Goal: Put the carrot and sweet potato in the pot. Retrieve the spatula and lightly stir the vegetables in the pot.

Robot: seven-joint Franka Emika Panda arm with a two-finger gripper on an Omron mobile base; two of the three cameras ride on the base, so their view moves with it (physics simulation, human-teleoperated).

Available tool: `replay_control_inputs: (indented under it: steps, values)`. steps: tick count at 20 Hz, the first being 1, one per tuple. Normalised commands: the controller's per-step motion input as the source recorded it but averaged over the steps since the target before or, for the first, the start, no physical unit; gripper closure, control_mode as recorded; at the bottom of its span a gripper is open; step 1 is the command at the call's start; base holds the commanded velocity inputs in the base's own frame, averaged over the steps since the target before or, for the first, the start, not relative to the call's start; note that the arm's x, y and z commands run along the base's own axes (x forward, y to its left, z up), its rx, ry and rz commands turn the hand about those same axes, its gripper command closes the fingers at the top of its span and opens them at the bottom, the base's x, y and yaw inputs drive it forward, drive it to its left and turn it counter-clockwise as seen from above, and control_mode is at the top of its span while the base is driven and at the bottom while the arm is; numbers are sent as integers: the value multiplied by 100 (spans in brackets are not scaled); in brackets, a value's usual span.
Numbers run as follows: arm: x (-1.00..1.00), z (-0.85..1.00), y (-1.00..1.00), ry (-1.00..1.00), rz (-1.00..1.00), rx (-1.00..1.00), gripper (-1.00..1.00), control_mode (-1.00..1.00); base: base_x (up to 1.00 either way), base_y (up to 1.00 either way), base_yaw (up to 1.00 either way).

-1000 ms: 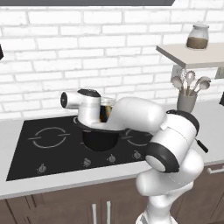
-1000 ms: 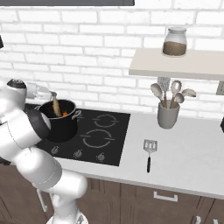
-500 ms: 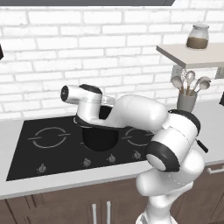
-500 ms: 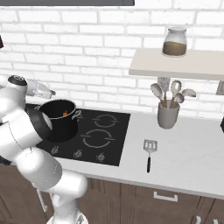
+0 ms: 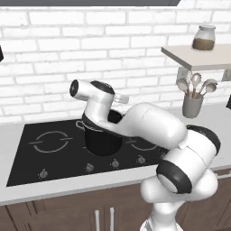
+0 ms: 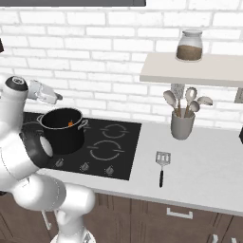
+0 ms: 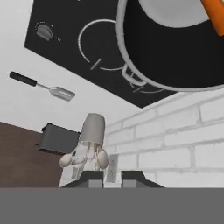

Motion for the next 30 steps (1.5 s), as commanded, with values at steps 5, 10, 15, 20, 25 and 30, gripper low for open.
replay_control_inputs:
  steps: [5,10,15,20,25,30]
  values:
    - [-65,13,-98,3,0,4,-100,-100,0,0,0]
    - [-47,-1,-100,25,-5,13,-100,-100,0,0,0]
    - [-34,-21,-100,48,-8,18,-100,-100,0,0,0]
    - [-25,-68,-100,43,-3,8,-100,-100,0,0,0]
    - [-20,-100,-100,15,1,21,-100,-100,0,0,0]
    - [-30,-82,-100,-5,5,33,-100,-100,0,0,0]
